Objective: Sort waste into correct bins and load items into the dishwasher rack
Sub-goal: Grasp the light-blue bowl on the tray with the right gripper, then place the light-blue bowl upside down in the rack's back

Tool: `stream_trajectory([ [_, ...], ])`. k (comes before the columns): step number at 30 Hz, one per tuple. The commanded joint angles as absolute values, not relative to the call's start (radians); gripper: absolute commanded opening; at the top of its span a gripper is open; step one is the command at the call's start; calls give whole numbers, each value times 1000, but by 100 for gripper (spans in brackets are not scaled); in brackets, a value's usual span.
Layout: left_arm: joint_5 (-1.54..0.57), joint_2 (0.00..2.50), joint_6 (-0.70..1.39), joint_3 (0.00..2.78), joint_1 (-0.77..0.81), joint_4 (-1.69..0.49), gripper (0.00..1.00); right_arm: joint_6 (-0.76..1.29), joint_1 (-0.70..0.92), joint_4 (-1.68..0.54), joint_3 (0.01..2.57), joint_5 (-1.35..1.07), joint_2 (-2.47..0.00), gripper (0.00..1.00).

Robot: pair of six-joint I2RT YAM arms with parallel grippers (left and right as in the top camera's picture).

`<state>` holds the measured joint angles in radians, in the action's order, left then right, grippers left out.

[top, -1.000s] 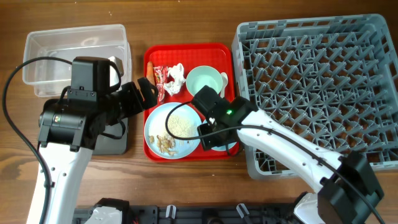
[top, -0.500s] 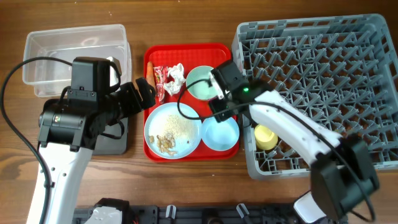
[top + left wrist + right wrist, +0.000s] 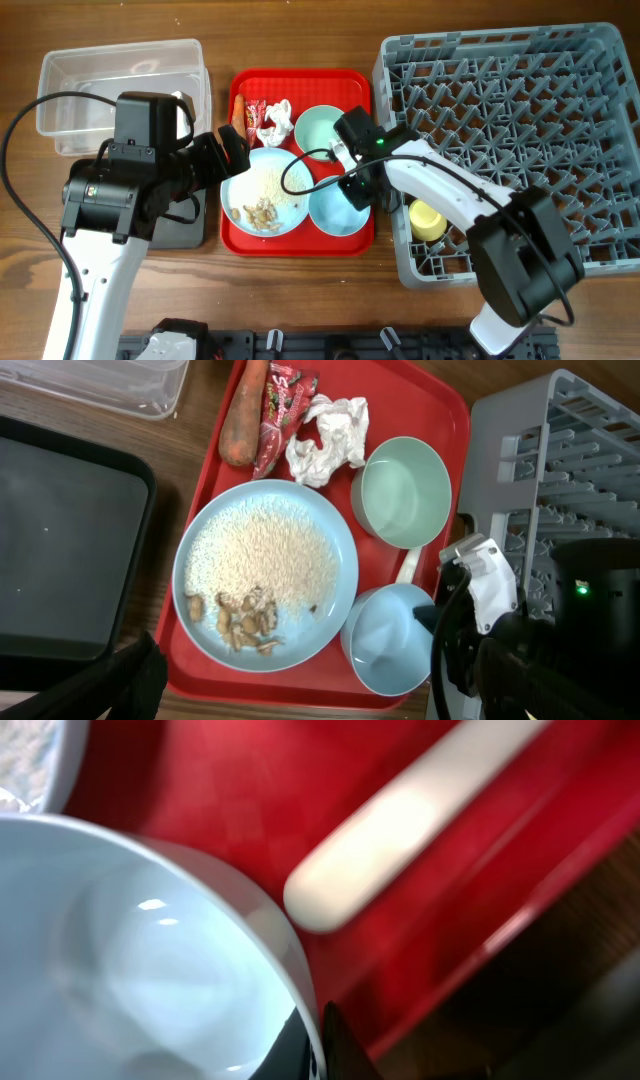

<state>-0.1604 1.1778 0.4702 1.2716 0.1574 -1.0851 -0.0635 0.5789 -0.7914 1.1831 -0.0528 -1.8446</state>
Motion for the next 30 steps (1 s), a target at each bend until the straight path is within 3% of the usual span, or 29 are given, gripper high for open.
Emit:
stream_trajectory([
  [1,-144,1178,479,1277,159,-1086,100,-22,582,-807,1194,3,-1736,5],
  [6,-144,1178,480,1277,159,-1086,100,63,582,-808,1199,97,-1518,4],
  [11,-144,1178,480,1277,159,-1086,100,372,578,-818,1198,696,-1354,4],
  [16,-144,1178,479,1277,159,-1086,100,609,451,-811,1192,1152,-1398,4],
  [23,-144,1178,480,1277,159,-1086,100,455,213,-668,1192,1187,-1628,4],
  [30,-144,1178,480,1277,159,-1086,100,307,204,-555,1192,1230,-1763,4],
])
